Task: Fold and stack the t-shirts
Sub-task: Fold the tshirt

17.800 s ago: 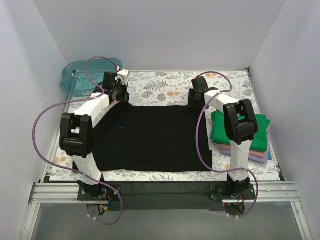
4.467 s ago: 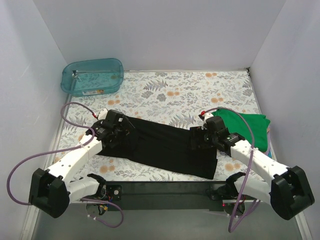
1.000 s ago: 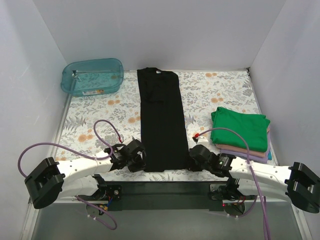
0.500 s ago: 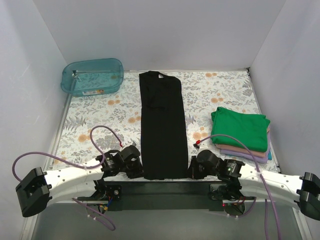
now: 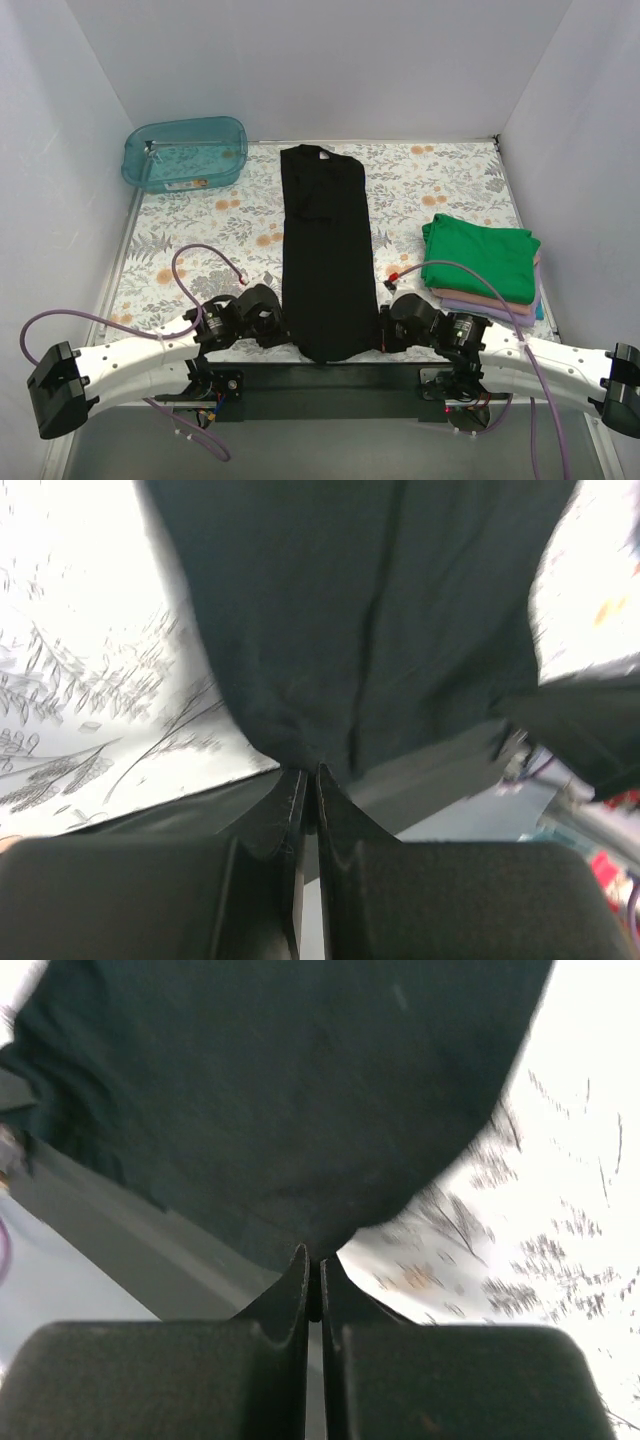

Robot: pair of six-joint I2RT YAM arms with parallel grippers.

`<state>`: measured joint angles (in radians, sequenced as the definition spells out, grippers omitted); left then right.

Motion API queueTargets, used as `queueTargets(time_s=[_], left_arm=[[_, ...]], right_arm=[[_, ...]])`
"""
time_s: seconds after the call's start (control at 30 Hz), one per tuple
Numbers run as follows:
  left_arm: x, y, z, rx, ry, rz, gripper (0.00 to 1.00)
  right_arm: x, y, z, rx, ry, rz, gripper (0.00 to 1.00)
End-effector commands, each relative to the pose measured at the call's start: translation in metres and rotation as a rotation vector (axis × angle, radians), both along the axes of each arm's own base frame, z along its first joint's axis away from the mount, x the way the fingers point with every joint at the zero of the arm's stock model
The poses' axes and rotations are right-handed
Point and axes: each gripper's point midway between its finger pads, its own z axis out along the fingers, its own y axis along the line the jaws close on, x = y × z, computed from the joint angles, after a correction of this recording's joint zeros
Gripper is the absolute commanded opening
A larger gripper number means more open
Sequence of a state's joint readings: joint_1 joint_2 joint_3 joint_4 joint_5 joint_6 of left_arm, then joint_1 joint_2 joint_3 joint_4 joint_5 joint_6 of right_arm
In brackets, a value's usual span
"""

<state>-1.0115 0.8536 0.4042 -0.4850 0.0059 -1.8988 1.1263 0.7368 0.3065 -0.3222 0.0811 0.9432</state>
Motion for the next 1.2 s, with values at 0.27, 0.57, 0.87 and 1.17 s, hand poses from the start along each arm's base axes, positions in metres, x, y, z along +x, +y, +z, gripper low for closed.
queueTargets(time_s=[0.27, 0.57, 0.87, 1.17], left_arm=[[0.081, -0.016, 0.049, 0.093, -0.247, 0.165, 0.00], [0.161, -0.006, 0.068, 0.088, -0.348, 0.295, 0.00], [0.226, 0.006, 0.088, 0.094, -0.421, 0.378, 0.00], [0.276, 0.018, 0.068, 0.159, -0.402, 0.424, 0.00]], right_arm=[[0.096, 0.015, 0.066, -0.081, -0.320, -0.198, 0.01], [0.172, 0.025, 0.093, -0.072, -0.417, -0.204, 0.01], [0.238, 0.028, 0.114, -0.120, -0.484, -0.221, 0.01], [0.290, 0.022, 0.110, -0.147, -0.480, -0.240, 0.01]])
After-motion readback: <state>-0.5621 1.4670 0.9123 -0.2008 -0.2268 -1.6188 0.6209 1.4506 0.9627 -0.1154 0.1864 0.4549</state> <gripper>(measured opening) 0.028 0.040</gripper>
